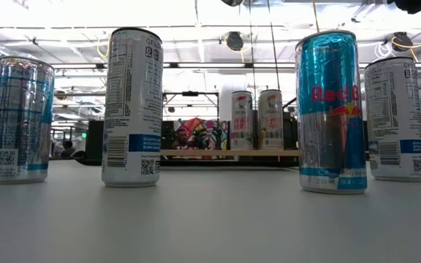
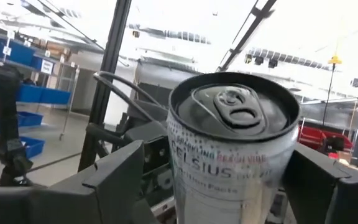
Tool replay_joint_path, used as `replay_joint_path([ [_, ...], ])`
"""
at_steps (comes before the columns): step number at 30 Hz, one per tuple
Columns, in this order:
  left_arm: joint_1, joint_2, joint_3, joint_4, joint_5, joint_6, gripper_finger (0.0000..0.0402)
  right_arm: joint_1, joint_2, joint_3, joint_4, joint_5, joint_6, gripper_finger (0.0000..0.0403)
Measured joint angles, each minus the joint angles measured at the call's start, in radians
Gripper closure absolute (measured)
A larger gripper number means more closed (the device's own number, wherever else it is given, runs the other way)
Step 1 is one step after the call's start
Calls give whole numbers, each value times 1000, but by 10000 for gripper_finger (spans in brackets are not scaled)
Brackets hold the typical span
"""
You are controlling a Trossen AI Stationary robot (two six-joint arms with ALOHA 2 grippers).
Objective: Place canned beverage on shelf
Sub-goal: Put the white pink soda can on the shelf aligned with the white pink soda cans
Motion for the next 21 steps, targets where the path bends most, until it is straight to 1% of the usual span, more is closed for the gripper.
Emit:
replay_joint_path([
  [4, 0, 0, 0, -14, 2, 0, 149, 0, 39, 0, 77, 0, -22, 104],
  [7, 0, 0, 0, -13, 0, 1, 149, 0, 53, 0, 107, 0, -39, 116],
  [18, 5, 0, 0, -17, -4, 0, 149, -1, 53, 0, 111, 8, -35, 190],
  [21, 6, 0, 0, -17, -6, 0, 141, -1, 53, 0, 110, 9, -31, 212],
])
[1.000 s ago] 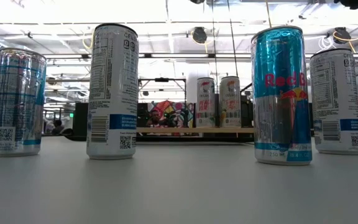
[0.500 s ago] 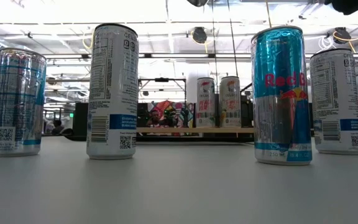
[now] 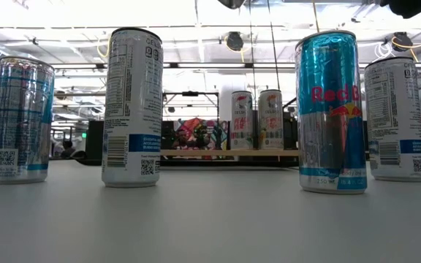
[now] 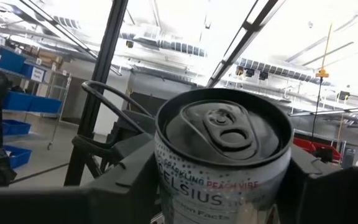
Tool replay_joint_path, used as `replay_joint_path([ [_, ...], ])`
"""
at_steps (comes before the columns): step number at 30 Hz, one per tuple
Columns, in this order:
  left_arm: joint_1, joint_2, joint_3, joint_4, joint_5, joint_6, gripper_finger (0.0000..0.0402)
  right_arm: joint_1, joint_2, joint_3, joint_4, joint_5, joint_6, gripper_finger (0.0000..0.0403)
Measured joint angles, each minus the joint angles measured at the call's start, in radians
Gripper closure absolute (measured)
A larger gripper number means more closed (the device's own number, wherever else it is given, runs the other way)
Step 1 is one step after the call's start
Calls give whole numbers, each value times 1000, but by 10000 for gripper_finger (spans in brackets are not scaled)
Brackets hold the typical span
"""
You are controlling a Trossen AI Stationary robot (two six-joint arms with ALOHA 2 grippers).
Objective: Place canned beverage on shelf
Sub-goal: Put the white pink soda can on the shelf aligned with the white pink soda cans
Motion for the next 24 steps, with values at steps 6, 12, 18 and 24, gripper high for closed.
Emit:
replay_joint_path([
  [6, 1, 0, 0, 0, 8, 0, 104, -1, 0, 0, -7, -1, 2, 227],
  [12, 2, 0, 0, -16, 12, -63, 75, -7, 0, 0, -14, -3, 6, 227],
  [18, 2, -1, 0, -54, 35, -178, 68, -7, -6, 0, -38, -4, 1, 227],
  [24, 3, -1, 0, -71, 65, -237, 68, -7, -6, 0, -41, -4, 4, 227],
])
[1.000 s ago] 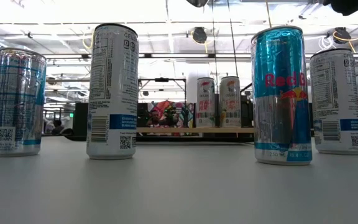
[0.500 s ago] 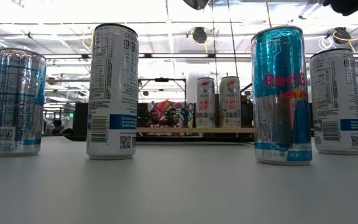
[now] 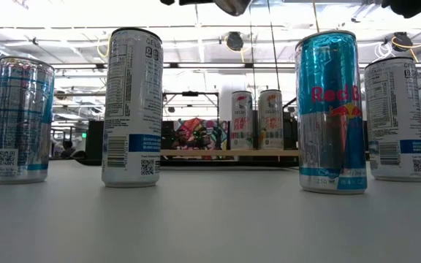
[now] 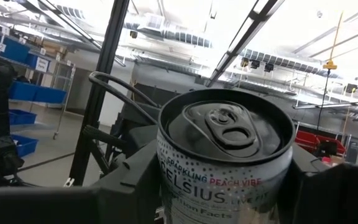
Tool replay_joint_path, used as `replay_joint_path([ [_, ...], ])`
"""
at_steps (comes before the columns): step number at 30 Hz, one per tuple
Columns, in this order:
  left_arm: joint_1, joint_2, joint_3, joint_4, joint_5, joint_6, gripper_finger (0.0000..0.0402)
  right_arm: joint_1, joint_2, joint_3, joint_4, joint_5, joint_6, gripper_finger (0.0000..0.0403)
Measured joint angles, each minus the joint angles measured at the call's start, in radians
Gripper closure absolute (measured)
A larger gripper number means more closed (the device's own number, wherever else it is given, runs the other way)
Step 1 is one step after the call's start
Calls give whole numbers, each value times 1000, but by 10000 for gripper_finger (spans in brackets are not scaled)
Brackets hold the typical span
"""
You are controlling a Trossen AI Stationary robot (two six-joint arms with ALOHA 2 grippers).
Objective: Place canned beverage on shelf
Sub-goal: Put the white pink soda can on the shelf aligned with the white pink soda cans
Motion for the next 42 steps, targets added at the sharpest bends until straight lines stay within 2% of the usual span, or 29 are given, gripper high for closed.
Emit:
replay_joint_path([
  [8, 0, 0, 0, -55, 22, -22, 75, 0, 0, 0, -13, 0, 13, 227],
  [17, 0, 0, 0, -64, 19, -47, 154, 0, -1, 0, -26, 3, 26, 227],
  [23, 1, 0, 0, -62, 11, -48, 151, 0, -1, 0, -31, 9, 31, 222],
  [27, 0, 0, 0, -62, -29, -55, 149, 4, -1, 0, -34, 85, 94, 193],
  [31, 9, 2, 0, -67, -134, -47, 149, 14, -2, 0, -30, 143, 136, 152],
  [34, 23, 2, 0, -76, -150, -49, 148, 18, -2, 0, -23, 181, 155, 128],
  [38, 47, 2, 0, -83, -149, -71, 148, 17, -2, 0, -22, 226, 163, 112],
  [42, 65, 2, 0, -85, -166, -105, 148, 14, -2, 1, -21, 318, 174, 109],
])
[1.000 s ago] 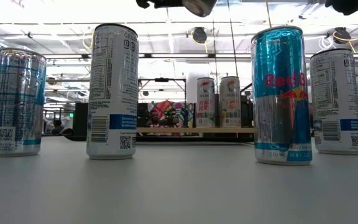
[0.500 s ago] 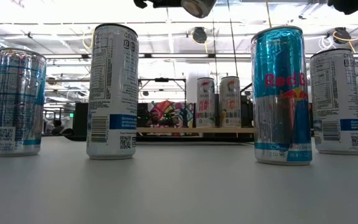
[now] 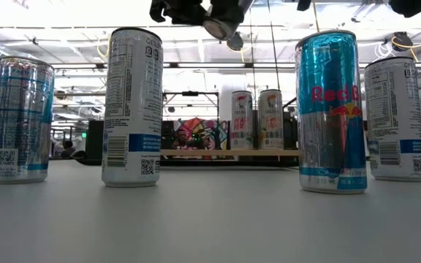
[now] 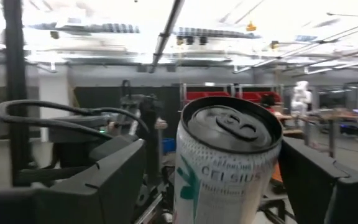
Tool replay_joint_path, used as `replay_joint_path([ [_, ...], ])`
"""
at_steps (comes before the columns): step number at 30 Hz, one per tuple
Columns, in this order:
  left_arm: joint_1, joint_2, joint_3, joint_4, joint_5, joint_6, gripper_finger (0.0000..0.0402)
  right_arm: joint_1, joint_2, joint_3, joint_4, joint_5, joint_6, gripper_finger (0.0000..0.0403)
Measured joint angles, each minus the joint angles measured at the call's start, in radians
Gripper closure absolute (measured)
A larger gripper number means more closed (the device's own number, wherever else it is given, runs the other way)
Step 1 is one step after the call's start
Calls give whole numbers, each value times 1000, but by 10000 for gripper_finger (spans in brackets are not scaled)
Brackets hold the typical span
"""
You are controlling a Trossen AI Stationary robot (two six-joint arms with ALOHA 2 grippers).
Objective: Place canned beverage on shelf
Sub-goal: Put the white pink soda can on the shelf aligned with the white pink soda cans
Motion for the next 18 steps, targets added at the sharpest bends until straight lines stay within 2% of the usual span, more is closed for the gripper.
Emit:
replay_joint_path([
  [6, 18, 10, 0, 14, -6, -6, 148, -25, 1, 11, -10, 48, 64, 109],
  [18, 45, 37, -1, 8, -23, 23, 148, -98, 50, 86, -145, 46, 89, 118],
])
